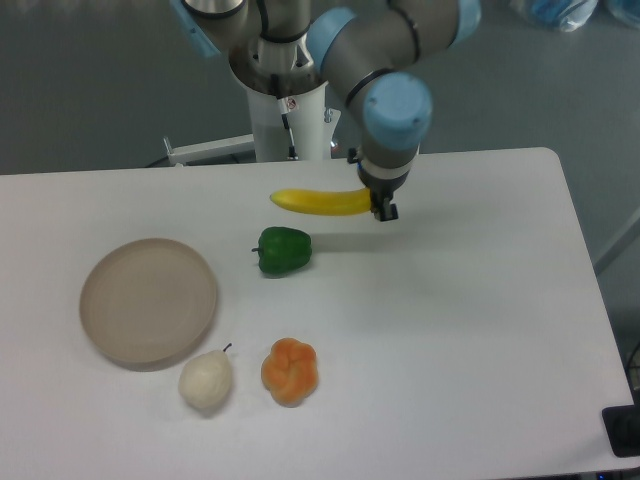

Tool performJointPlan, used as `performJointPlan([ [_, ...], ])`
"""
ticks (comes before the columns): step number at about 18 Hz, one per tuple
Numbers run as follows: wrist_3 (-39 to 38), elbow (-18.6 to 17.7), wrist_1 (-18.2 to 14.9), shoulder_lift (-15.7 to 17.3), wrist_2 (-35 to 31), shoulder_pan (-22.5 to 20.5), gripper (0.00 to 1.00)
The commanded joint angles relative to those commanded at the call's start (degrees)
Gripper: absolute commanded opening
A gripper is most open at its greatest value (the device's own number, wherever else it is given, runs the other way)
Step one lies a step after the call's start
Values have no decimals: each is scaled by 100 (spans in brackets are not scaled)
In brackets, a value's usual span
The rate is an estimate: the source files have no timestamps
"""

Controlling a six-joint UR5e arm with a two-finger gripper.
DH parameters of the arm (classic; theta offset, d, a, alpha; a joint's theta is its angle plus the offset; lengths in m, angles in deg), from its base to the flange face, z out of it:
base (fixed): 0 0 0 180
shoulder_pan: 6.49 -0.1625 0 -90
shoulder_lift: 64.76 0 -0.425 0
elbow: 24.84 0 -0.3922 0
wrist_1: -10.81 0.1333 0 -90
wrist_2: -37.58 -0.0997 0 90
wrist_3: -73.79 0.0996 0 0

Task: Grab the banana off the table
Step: 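Lift the banana off the table and carry it away from the pepper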

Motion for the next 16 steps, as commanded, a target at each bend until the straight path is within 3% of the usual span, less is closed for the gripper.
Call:
performJointPlan([
  [2, -665, 255, -19, -158, 300, 0, 16],
  [10, -2222, 1415, 78, -966, 379, 27, 14],
  [13, -2567, 1496, 613, -1256, 362, 0, 13],
  [16, -2506, 1478, 808, -1354, 318, -70, 10],
])
